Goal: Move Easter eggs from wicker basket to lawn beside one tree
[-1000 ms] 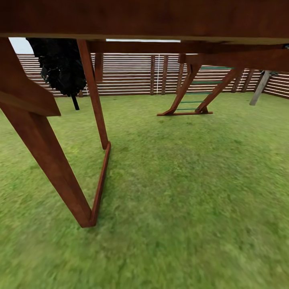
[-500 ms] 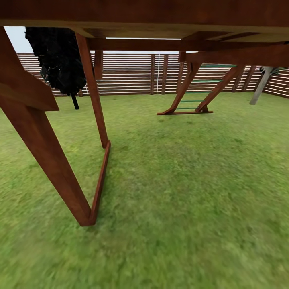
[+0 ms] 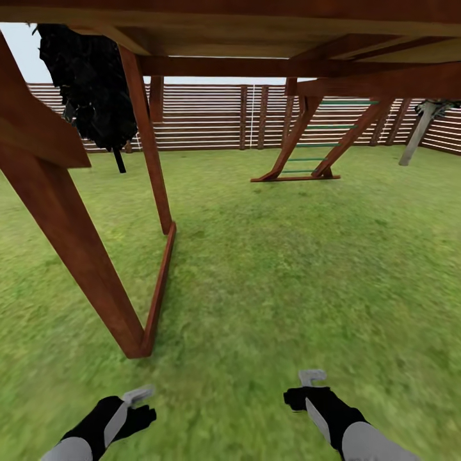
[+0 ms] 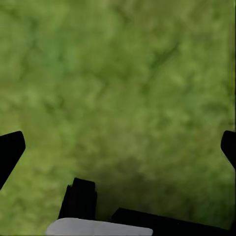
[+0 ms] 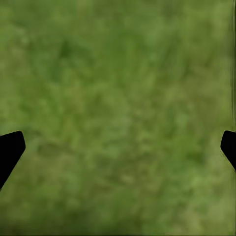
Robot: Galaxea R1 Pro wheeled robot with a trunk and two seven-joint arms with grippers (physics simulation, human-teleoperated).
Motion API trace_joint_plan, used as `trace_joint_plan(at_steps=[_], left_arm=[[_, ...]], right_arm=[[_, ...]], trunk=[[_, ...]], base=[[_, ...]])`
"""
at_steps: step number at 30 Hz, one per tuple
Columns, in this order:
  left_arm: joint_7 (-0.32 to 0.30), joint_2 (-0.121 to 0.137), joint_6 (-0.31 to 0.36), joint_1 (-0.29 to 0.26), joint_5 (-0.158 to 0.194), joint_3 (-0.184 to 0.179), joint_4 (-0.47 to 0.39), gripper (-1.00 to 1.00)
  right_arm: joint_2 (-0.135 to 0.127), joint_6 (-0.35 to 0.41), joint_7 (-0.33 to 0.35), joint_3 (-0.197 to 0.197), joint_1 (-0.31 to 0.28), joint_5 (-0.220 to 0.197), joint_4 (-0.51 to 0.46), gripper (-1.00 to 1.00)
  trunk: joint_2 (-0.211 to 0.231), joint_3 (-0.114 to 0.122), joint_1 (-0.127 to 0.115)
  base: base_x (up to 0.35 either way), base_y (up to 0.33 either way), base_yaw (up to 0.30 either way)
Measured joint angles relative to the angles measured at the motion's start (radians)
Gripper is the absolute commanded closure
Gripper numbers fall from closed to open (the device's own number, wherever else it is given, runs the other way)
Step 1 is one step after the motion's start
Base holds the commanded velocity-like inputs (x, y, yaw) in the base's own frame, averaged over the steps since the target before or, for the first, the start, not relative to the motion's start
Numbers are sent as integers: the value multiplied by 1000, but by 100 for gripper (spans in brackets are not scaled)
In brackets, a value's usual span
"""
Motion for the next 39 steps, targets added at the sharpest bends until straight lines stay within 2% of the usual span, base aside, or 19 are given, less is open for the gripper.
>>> trace_joint_plan(at_steps=[6, 9, 13, 21, 27, 39], left_arm=[[2, -40, -7, -10, 7, -2, 8, -100], [2, -49, -10, -10, 6, -2, 31, -100], [0, -59, -13, -11, 6, -3, 72, -100], [-7, -55, -51, -5, 6, -1, 83, -100], [-6, -53, -58, -5, 6, 0, 121, -100], [-6, -52, -58, -4, 6, 0, 127, -100]], right_arm=[[7, -11, -8, 4, -4, 3, 1, -100], [10, -25, -7, 6, 4, 6, 3, -100], [10, -61, -6, 6, 6, 5, 9, -100], [9, -75, -5, 7, 8, 5, 11, -100], [9, -76, -6, 7, 8, 5, 11, -100], [9, -76, -6, 7, 8, 5, 10, -100]], trunk=[[-42, -19, 23], [-63, -28, 35], [-63, -28, 35], [-63, -28, 34], [-63, -28, 34], [-63, -28, 34]], base=[[0, 0, 0], [0, 0, 0], [0, 0, 0], [72, 0, 0], [311, 0, 0], [335, 0, 0]])
